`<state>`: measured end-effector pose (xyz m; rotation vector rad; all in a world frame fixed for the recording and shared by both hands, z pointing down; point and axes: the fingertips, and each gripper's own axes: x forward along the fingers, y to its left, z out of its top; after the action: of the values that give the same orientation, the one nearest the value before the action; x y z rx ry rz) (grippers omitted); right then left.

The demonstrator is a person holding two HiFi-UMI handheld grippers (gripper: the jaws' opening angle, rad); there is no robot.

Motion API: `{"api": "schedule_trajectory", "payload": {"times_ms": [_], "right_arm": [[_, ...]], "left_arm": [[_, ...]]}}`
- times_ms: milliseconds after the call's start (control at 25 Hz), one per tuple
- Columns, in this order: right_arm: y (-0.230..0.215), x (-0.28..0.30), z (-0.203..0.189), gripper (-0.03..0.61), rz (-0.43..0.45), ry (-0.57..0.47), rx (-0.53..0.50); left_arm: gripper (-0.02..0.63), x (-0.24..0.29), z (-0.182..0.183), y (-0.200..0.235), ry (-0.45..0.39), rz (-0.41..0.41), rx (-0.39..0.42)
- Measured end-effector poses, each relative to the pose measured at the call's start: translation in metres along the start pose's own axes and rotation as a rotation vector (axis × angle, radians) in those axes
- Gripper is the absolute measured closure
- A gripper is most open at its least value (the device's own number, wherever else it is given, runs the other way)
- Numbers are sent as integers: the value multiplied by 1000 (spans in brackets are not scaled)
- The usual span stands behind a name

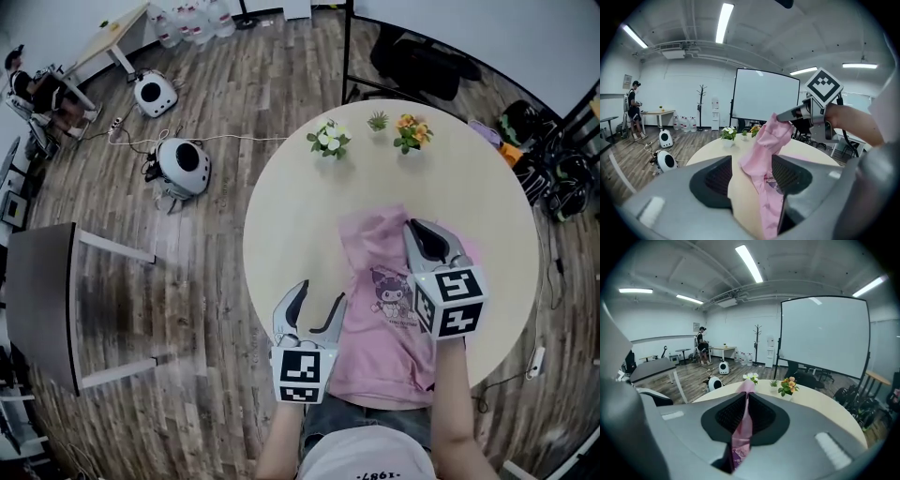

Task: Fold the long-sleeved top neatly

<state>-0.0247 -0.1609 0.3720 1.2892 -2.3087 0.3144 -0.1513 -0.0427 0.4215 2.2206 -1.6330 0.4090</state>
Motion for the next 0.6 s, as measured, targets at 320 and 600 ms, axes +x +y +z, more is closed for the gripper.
{"api": "schedule_trajectory", "payload": {"times_ms": [320,600], "right_arm": [[-53,2,-69,532,-51,140,55],[-79,13,-146,529,-96,303,149]], "left_arm": [[347,20,-2,-35,30,-49,17],[347,34,-9,-51,66,-72,32]]}}
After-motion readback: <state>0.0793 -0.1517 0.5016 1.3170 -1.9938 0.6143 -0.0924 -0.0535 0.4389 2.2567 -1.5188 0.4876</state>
